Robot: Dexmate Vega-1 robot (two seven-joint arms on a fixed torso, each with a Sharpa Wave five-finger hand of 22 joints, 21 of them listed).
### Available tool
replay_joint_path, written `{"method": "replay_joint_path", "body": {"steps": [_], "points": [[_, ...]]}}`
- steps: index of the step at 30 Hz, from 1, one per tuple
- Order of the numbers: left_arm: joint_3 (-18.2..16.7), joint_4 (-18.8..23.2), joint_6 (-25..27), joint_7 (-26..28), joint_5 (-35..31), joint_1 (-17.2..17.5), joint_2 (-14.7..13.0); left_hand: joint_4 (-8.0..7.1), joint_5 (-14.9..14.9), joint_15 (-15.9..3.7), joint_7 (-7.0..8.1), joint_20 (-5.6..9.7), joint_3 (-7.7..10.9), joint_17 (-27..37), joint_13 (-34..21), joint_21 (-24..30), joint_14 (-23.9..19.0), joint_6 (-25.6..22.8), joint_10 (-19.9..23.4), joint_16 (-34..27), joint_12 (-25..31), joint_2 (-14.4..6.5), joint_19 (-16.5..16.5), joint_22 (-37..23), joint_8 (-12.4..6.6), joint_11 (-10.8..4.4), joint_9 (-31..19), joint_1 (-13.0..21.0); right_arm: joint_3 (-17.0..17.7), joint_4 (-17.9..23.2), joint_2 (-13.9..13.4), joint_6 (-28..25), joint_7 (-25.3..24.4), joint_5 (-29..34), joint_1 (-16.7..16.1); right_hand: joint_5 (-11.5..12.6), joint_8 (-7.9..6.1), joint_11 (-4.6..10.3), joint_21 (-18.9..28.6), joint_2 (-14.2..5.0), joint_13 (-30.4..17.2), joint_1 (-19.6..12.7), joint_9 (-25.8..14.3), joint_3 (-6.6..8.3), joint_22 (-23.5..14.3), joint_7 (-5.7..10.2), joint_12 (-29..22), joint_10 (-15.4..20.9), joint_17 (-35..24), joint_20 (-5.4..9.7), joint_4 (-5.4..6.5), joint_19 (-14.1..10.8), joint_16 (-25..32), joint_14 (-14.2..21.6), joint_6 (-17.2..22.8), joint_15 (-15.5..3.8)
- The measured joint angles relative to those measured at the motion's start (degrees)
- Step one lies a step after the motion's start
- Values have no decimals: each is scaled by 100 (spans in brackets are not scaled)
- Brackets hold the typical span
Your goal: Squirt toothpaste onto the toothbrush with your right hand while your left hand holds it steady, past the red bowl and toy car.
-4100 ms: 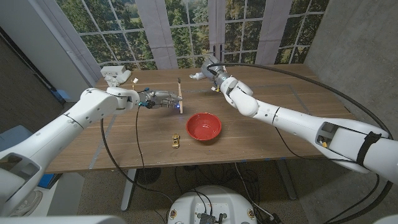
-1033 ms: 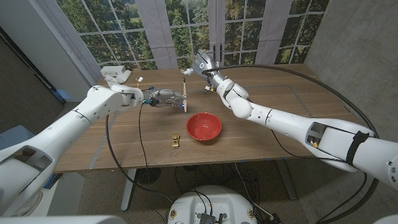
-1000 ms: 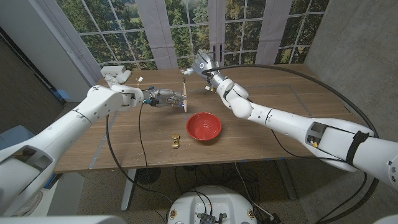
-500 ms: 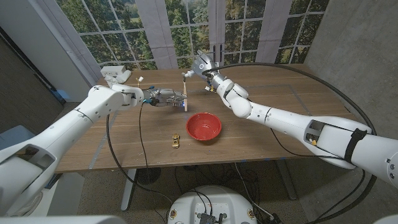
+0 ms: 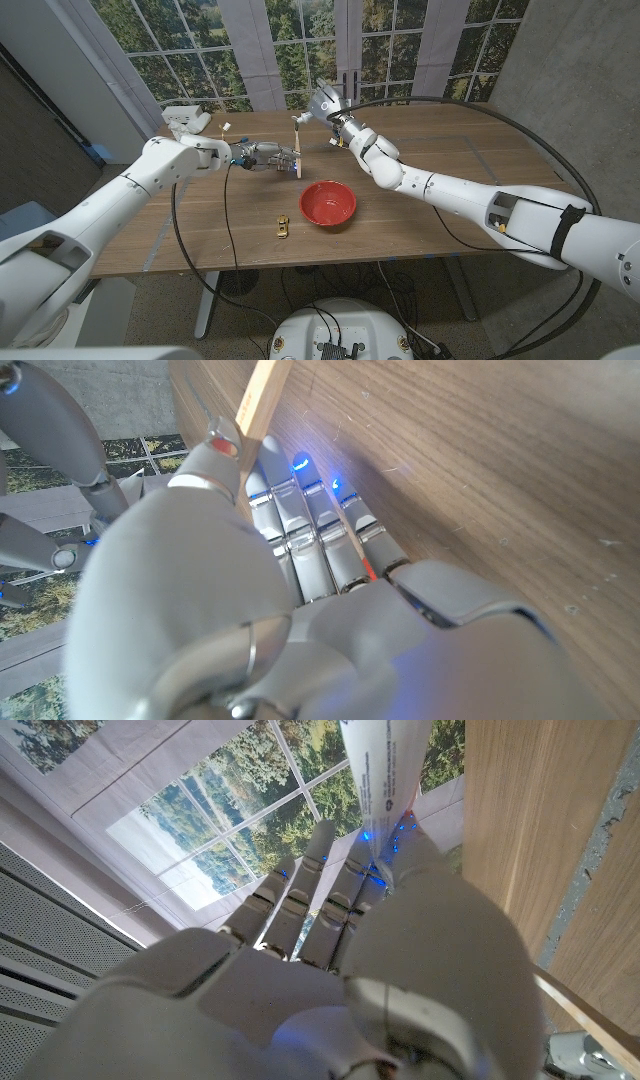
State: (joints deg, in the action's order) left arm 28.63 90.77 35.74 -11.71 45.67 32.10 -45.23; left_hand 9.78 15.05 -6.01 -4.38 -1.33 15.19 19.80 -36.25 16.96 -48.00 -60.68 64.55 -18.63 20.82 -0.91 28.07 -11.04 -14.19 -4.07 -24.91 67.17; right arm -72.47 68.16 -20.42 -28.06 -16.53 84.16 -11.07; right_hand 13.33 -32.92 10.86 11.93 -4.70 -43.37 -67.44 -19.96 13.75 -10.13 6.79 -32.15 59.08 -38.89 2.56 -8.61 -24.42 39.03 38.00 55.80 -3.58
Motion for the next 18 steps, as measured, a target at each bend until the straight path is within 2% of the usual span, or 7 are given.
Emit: {"method": "replay_joint_path", "body": {"steps": [8, 18], "points": [[9, -40, -2, -11, -1, -25, 34, 5, -4, 0, -2, 0, -8, 0, 0, 0, 0, -2, 0, 0, 0, 0, 0, 0, 1, 0, -17, 0, -63, -89, 40, -56, -109, -124, 31, 26, 82, 0, 0, 90, 93, -90, 109, -48, 0, -43, 1, 81, -180, 0, 0, 0, -28, 53, 81, 8], [33, -107, -2, -29, -11, -75, 80, 7, 24, 0, -1, 0, -7, -1, 1, -1, 0, -1, 0, 22, -2, 0, 0, 0, 6, 0, -24, 0, -132, -175, 64, -75, -233, -276, 79, 67, 132, 31, 0, 90, 144, -91, 178, -83, -1, -53, 6, 112, -329, -1, 2, 0, -72, 112, 131, -11]]}}
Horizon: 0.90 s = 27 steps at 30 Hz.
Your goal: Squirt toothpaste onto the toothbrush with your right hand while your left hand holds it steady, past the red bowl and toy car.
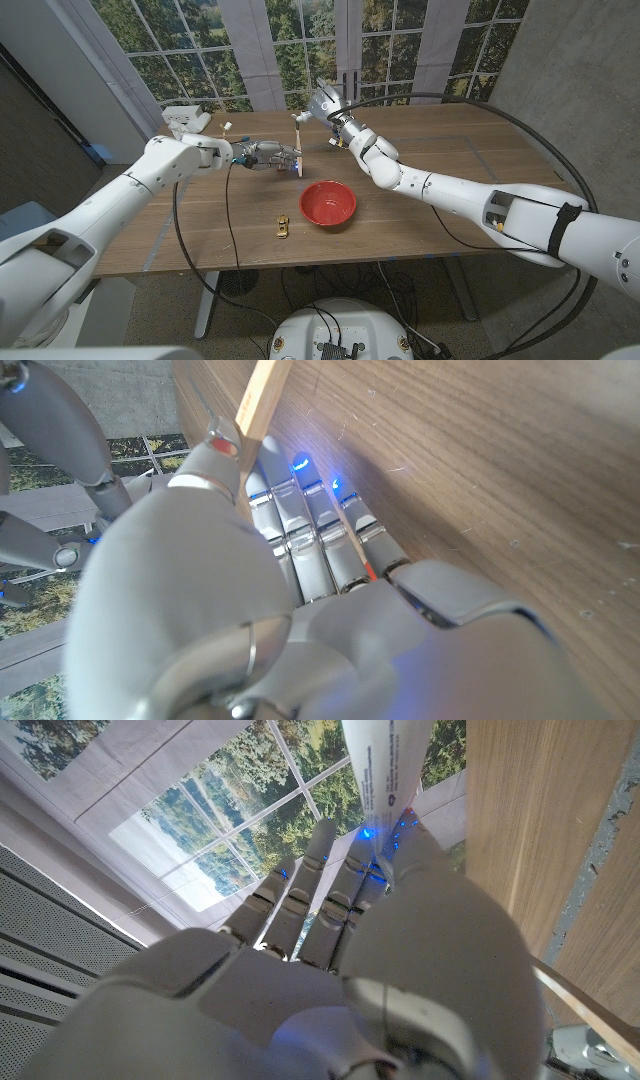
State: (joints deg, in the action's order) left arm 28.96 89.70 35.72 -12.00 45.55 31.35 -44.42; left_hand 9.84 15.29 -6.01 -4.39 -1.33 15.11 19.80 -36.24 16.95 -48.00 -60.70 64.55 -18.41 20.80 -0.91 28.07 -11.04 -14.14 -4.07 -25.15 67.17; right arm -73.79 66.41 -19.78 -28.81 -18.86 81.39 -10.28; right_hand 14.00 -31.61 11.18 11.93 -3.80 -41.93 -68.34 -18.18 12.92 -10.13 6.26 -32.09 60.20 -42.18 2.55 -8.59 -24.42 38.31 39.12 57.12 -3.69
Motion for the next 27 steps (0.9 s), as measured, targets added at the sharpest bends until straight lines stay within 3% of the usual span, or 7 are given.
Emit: {"method": "replay_joint_path", "body": {"steps": [27], "points": [[61, -226, 15, -80, -41, -142, 132, 8, -2, 18, -21, 0, 7, -1, -30, 23, -43, -21, 1, 0, 1, 0, 0, 0, 42, 0, 7, 0, -190, -238, 75, 37, 0, -170, 140, 86, 102, 10, 0, 127, 89, -129, 120, -107, -1, -40, 27, 134, -456, -11, 14, 93, -240, 139, 163, -16]]}}
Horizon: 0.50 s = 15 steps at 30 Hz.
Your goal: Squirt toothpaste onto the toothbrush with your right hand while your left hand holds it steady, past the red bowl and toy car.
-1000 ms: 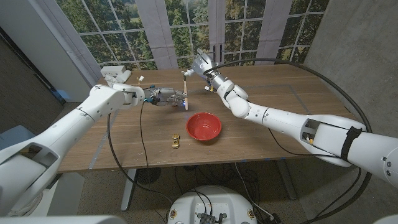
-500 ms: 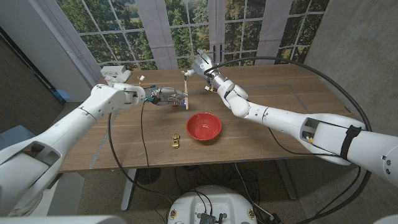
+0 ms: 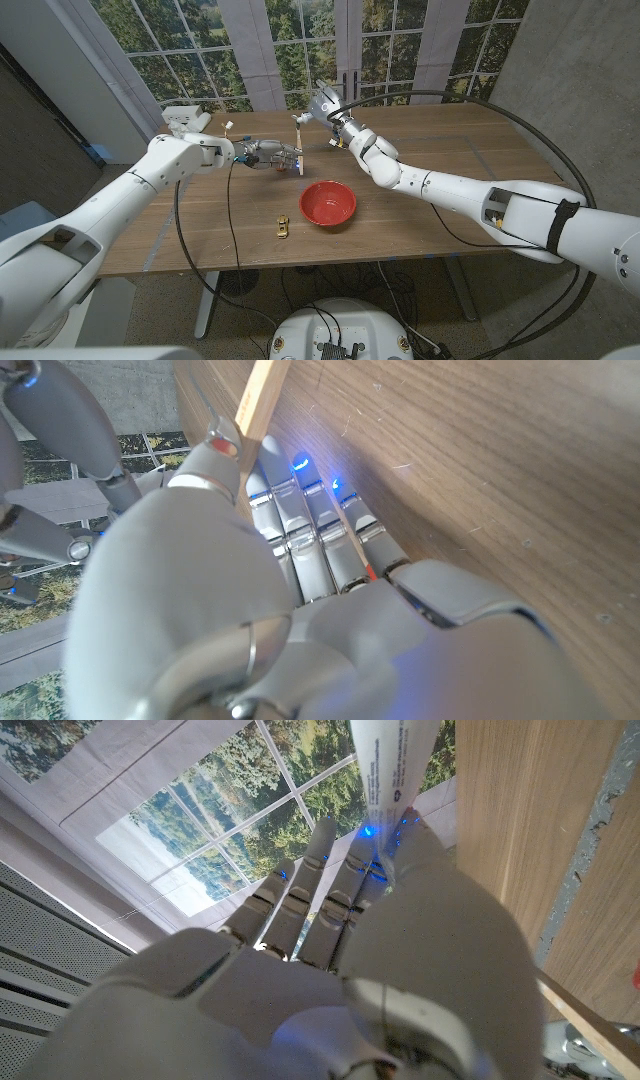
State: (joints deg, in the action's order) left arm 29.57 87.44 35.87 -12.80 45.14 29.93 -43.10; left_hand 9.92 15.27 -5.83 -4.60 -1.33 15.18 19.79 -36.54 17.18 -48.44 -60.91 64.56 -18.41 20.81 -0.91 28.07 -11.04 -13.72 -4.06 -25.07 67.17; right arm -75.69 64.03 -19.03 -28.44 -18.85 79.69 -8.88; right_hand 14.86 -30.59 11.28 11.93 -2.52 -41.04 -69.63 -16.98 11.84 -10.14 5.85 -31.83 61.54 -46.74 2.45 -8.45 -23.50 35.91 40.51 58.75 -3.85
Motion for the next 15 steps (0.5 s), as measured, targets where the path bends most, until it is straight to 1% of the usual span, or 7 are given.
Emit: {"method": "replay_joint_path", "body": {"steps": [1, 2, 5, 9, 13, 15], "points": [[2, -8, 0, -4, -2, -6, 4, 0, 0, -10, 0, 0, 0, 0, 0, 0, -11, 0, 0, 0, 0, 0, 0, 0, 2, 0, 0, 0, -6, -20, 9, 0, -2, -6, 5, 0, 12, 0, 0, -92, 8, -92, 10, -1, 0, 0, 2, 0, -21, 0, 0, 0, 0, 15, 0, -14], [4, -16, 0, -4, -2, -13, 8, 0, -1, -12, 0, 0, 0, 0, -2, 0, -14, 0, 0, 0, 0, 0, 0, 0, 3, 0, 0, 0, -6, -20, 9, 0, -8, -11, 5, 1, 24, 0, 0, -112, 9, -112, 24, -10, 0, -4, 18, 0, -38, 0, 6, 0, -2, 15, 6, -14], [15, -45, 1, -20, -13, -33, 22, 0, -4, -18, 0, 0, 0, 0, -3, 0, -20, 0, 0, 0, 0, 0, 0, 0, 3, 0, -1, 0, -36, -111, 48, 0, -47, -38, 24, 20, 34, -21, 0, -112, 9, -113, 39, -15, 0, -5, 18, 21, -87, 0, 1, 0, -51, 14, 57, -15], [28, -81, 12, -32, -22, -59, 45, 6, -4, -18, 0, 0, -8, 0, -3, 0, -20, 0, 0, 0, 0, 0, 0, 0, 4, 0, -2, 0, -70, -211, 86, -18, -133, -82, 40, 43, 47, -22, -24, -112, 14, -112, 39, -16, 0, -1, 22, 22, -150, 11, 1, 53, -79, 14, 61, -14], [32, -98, 17, -35, -26, -72, 59, 6, -5, -18, 0, 0, -9, 0, -2, 0, -20, 0, 0, 0, 0, 0, 0, 0, 4, 0, -5, 0, -90, -261, 106, -63, -203, -111, 44, 43, 53, -21, -29, -112, 27, -112, 39, -16, 0, -1, 23, 21, -208, 11, 1, 52, -117, 66, 61, -24], [33, -103, 19, -36, -27, -74, 63, 6, -5, -18, 0, 0, -9, 0, -2, 0, -20, 1, 0, 0, 0, 0, 0, 0, 4, 0, -7, 0, -105, -286, 117, -111, -254, -131, 46, 43, 54, -21, -29, -112, 28, -112, 38, -32, 0, -1, 16, 21, -243, -9, -16, 72, -138, 66, 61, -24]]}}
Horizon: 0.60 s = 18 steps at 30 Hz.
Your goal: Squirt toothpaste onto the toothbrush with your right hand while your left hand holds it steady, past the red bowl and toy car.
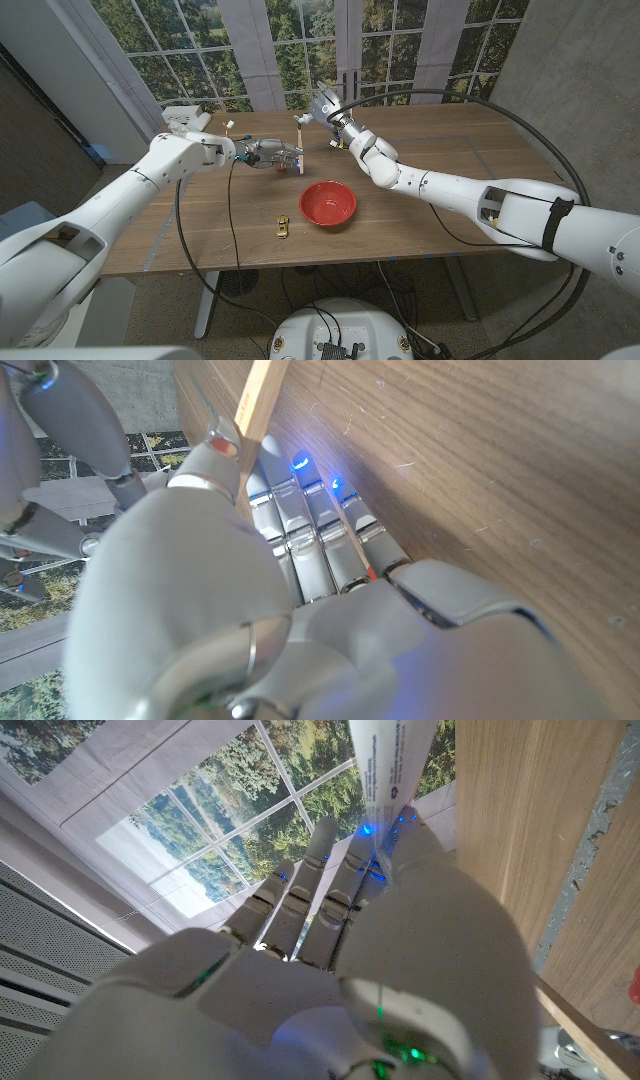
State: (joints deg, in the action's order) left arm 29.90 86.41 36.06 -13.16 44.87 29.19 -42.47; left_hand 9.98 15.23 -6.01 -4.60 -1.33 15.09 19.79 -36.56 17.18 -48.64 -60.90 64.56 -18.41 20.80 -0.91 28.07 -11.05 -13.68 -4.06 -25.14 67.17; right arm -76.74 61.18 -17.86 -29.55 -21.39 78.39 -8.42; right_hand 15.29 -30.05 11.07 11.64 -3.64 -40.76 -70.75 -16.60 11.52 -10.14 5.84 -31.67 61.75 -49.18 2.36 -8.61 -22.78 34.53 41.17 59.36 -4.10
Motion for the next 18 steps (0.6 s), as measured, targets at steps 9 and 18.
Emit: {"method": "replay_joint_path", "body": {"steps": [9, 18], "points": [[1, -10, 0, -11, -2, -3, 14, -18, 5, 0, 1, 0, 17, 0, 9, 0, 0, 1, 0, 0, -3, 0, 0, 0, 0, 0, -32, 0, -52, -25, 7, -231, -101, -22, 0, 41, 22, -20, 1, 38, 6, -38, 6, -24, 0, -11, -35, 20, -144, 31, 24, 31, -64, 62, 72, -20], [-11, -19, -17, -40, 11, 10, 15, -18, 6, 1, 1, 0, 17, 0, -4, 0, 1, 1, 0, 22, -24, 0, 0, 0, 0, 0, -31, 0, -147, -5, 48, -448, 141, 93, 18, 89, 24, -51, 1, 68, 71, -68, 70, -40, 0, -42, -35, 51, -277, 31, 7, 30, -131, 113, 104, -30]]}}
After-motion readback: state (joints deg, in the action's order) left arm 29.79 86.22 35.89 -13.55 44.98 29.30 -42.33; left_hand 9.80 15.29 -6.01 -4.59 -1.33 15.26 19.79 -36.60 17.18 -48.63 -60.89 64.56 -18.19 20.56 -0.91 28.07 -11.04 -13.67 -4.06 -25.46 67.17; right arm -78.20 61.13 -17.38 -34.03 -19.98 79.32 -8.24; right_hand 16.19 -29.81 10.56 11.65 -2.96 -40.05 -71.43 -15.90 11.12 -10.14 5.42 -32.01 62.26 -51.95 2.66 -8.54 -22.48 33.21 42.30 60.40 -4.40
